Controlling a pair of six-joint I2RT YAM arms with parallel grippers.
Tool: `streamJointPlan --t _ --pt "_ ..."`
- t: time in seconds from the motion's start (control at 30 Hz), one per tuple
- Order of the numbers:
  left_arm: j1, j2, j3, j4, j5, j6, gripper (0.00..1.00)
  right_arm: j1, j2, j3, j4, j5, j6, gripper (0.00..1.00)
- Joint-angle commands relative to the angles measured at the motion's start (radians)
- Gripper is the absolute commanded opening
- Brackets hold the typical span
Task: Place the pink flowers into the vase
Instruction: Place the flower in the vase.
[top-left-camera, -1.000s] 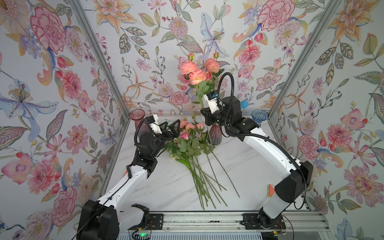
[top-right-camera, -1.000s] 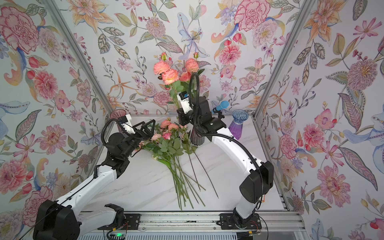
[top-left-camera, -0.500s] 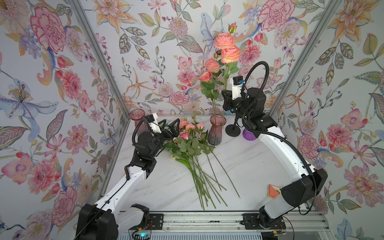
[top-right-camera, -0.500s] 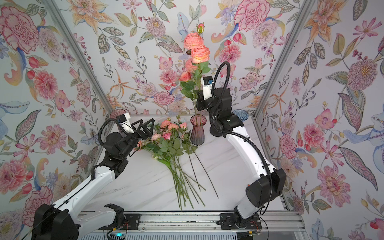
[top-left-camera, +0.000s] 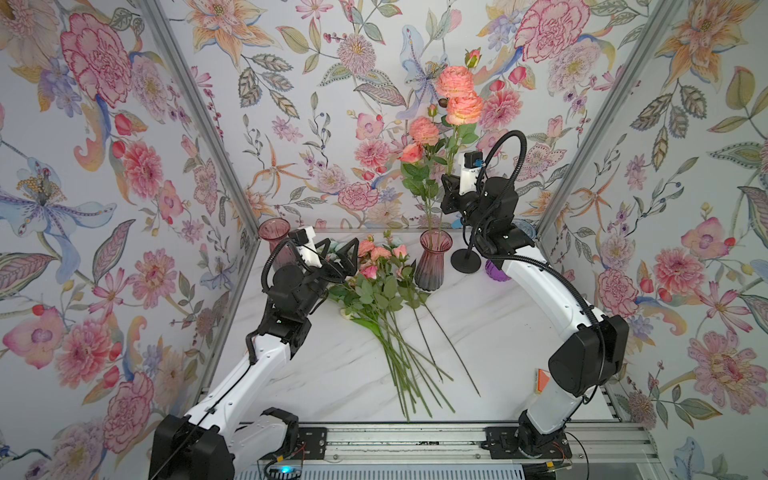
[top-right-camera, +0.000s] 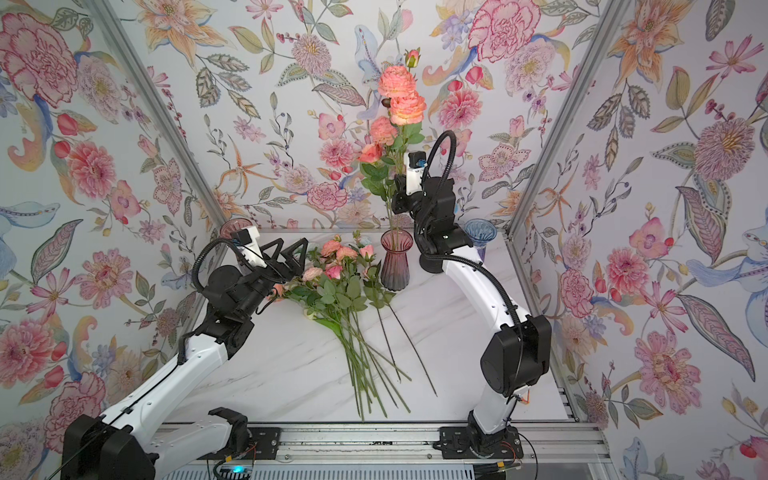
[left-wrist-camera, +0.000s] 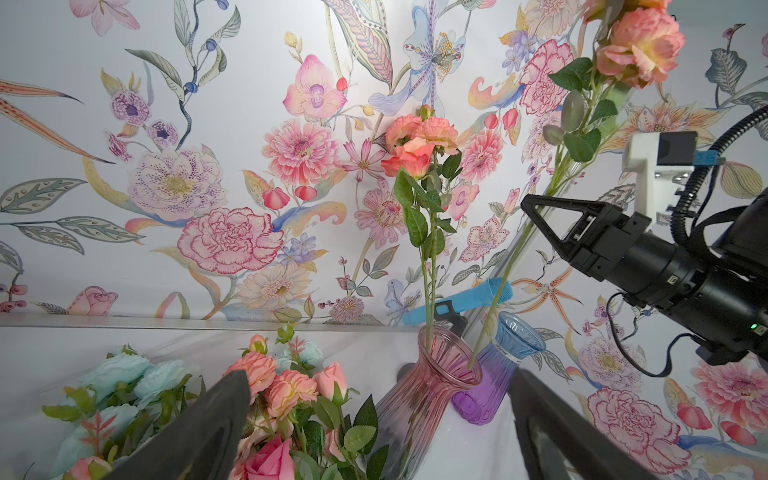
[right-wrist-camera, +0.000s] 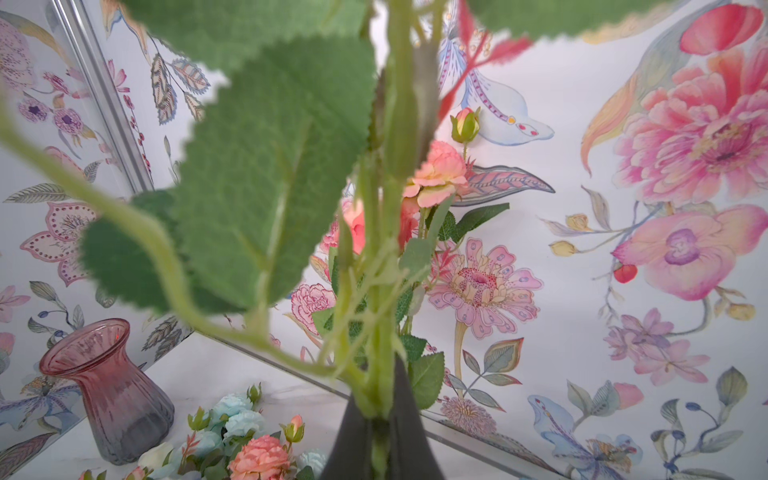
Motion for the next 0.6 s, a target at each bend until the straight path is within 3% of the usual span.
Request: streamJointPlan --t 0.0,0.17,0.57 --pt "0.003 -0.011 0.027 0.000 -0.021 0.033 1.00 -0.005 0.030 -0.038 0.105 0.007 0.009 0.00" --pt "0.010 -0.010 0.024 0.007 -0.018 0.040 1.00 -0.004 0.035 -0.136 0.191 -0.016 0.008 0.00" --pt "0.014 0.014 0.026 0.030 -0.009 0.044 1.00 -0.007 0.037 -0.281 0.204 -0.019 0.021 0.00"
